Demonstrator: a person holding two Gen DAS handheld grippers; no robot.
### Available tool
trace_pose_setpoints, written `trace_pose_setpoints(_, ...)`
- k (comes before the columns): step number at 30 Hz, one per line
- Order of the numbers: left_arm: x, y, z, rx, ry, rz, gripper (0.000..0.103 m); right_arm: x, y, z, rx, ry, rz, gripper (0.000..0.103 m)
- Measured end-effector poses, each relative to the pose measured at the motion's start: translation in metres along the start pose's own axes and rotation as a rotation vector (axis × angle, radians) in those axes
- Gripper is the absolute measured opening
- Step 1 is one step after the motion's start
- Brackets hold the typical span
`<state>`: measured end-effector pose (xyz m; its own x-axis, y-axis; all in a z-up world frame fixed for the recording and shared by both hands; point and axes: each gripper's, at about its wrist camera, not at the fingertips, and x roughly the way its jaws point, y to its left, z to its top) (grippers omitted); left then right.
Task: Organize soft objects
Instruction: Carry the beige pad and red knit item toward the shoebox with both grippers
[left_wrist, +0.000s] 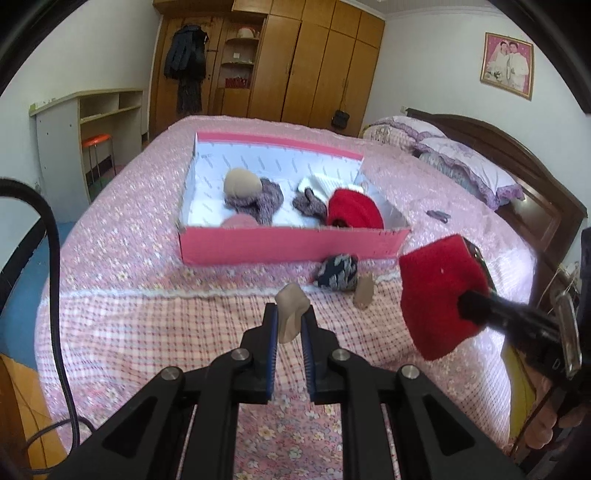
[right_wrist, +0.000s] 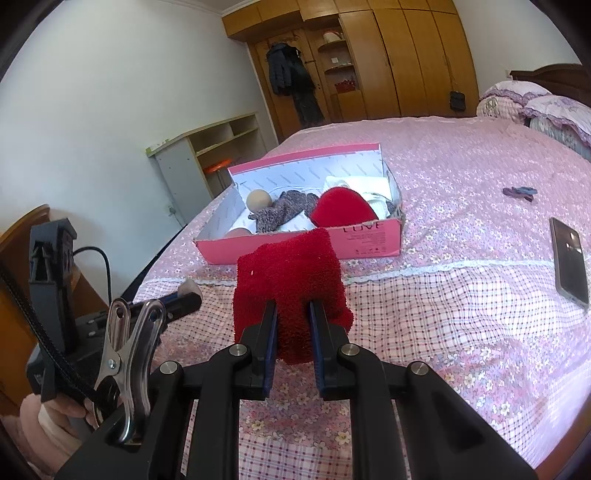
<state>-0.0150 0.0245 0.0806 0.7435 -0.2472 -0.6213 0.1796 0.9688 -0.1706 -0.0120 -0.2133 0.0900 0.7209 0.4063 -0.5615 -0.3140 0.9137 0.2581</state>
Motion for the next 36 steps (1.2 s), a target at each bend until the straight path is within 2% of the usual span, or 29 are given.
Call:
trace_pose_setpoints(15, -0.011, 0.002, 0.062, 0.029, -0.099, 0.044, 0.012, 0.0, 0.0, 0.035, -0.039, -0.051, 0.004, 0.017)
trace_pose_setpoints(21, -0.001, 0.001, 0.084, 0.047, -0.107, 0.053, 0.012, 0.008, -0.002, 0.052, -0.056, -0.057, -0.011, 0.017)
trace_pose_setpoints(36, 0.024, 0.0, 0.108, 0.053, -0.1, 0.063, 0.012, 0.023, -0.002, 0.089, -0.096, -0.099, -0.051, 0.017)
